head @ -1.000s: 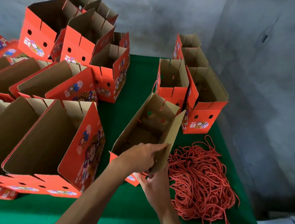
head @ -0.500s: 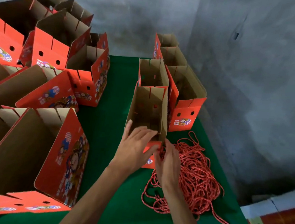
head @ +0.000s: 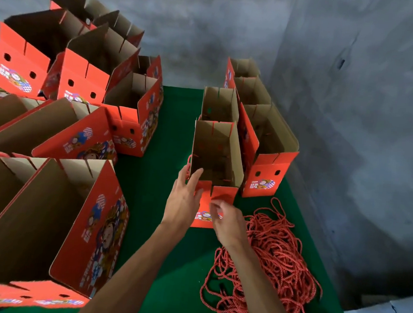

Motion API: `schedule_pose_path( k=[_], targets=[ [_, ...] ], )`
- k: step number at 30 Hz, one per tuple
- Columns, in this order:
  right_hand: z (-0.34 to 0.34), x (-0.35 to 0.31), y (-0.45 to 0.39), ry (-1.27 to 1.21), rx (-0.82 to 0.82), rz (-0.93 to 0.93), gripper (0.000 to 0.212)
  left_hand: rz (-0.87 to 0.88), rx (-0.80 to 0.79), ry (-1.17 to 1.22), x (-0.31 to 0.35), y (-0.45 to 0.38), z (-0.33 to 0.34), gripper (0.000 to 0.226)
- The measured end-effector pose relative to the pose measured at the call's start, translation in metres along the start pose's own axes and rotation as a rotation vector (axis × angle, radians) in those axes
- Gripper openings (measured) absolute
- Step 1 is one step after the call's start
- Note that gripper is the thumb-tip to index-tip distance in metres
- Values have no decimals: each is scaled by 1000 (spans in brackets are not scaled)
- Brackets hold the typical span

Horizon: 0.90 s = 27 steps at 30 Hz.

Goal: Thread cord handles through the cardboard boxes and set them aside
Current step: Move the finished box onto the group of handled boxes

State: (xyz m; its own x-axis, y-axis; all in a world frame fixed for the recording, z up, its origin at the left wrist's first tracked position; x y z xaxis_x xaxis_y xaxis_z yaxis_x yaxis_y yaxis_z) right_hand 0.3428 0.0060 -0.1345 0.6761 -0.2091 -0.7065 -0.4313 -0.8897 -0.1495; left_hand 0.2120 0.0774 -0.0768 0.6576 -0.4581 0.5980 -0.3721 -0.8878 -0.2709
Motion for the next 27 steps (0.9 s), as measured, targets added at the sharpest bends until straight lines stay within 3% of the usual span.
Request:
schedule_pose_path(
  k=[8, 18, 22, 27],
  targets=[
    [15, -13, -48, 35, -113, -21, 22, 30, -110, -180, 5, -34, -4, 90],
    [21, -16, -129, 44, -362, 124, 81, -3, -94, -279, -6, -61, -32, 81],
    [28, -20, -147, 32, -421, 137, 94, -109, -83, -422, -19, -56, -48, 87],
    [50, -60, -132, -106, -405, -110, 82, -358, 6, -542, -41, -44, -78, 85]
  ],
)
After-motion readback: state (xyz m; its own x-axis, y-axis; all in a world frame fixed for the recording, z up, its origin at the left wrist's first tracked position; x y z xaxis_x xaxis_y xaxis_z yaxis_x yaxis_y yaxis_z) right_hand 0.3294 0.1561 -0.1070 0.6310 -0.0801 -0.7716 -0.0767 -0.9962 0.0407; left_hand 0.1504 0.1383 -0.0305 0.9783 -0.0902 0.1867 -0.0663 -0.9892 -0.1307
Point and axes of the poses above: each hand's wrist, its own y-axis away from the middle knuckle, its own z-axis out of the palm, x = y × z, the point moved 2 cm from there along -y, towards the middle knuckle
